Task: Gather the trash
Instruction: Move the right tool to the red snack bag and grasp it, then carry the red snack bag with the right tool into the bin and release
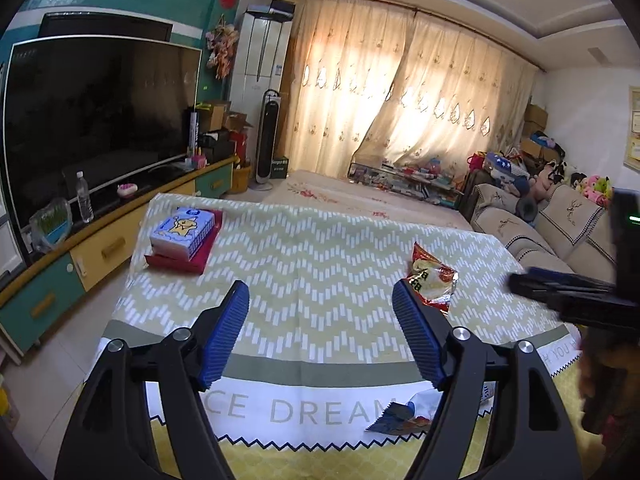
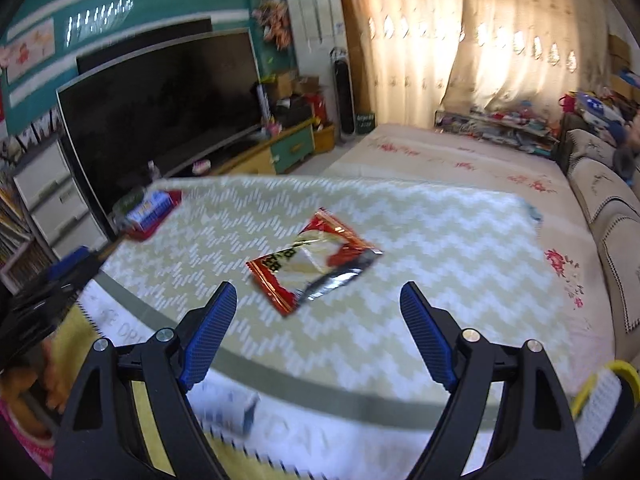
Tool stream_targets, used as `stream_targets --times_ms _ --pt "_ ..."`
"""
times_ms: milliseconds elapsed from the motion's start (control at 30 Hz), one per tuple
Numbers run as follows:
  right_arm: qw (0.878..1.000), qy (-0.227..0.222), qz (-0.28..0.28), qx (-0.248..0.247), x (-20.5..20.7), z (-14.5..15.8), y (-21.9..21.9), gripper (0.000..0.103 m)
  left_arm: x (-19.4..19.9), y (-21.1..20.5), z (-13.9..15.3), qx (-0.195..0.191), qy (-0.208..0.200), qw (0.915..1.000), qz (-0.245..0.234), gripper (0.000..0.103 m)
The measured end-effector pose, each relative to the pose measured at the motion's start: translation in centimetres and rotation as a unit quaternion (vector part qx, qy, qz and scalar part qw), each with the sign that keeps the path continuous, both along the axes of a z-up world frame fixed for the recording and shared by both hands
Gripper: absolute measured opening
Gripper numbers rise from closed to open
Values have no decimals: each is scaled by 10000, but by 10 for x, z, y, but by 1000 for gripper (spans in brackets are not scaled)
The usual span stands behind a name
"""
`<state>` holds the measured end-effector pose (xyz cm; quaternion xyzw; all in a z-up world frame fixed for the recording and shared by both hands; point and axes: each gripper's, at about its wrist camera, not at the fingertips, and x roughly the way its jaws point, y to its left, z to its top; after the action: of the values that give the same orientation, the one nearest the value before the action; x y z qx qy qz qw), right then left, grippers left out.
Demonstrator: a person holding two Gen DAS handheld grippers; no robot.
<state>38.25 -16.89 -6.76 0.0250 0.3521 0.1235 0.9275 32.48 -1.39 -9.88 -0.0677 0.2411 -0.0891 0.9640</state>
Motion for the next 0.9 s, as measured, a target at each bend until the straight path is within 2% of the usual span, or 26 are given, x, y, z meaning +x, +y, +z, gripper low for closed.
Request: stream_targets --times_ms 267,400,467,667,700,767,833,867,900 --pt "9981 592 -29 -156 52 -42 39 79 -5 -6 2 -13 -19 9999 -99 74" --pt "9969 715 -78 -322 66 -51 51 80 -4 -9 0 -25 28 9999 -165 74" --pt "9957 830 -106 -407 74 -54 57 85 -6 -12 1 35 7 9999 -167 74" --pt "9924 1041 -297 -592 97 -63 69 88 -6 -16 -1 111 12 9998 -185 74" --pt "9918 1045 -308 -674 99 -64 71 85 -5 -16 -2 119 18 9998 -186 74" --pt "9911 971 -301 -854 100 -64 75 70 -5 -17 -3 139 34 9997 -186 74" --pt "9912 1000 -259 -830 98 -63 74 66 -5 -17 -3 151 46 9997 -191 74" --pt "9913 980 -247 -838 95 -61 71 58 -5 -18 -3 157 45 9997 -194 74" --pt "9916 948 -241 -844 93 -61 69 55 -5 -18 -4 173 42 9996 -203 74"
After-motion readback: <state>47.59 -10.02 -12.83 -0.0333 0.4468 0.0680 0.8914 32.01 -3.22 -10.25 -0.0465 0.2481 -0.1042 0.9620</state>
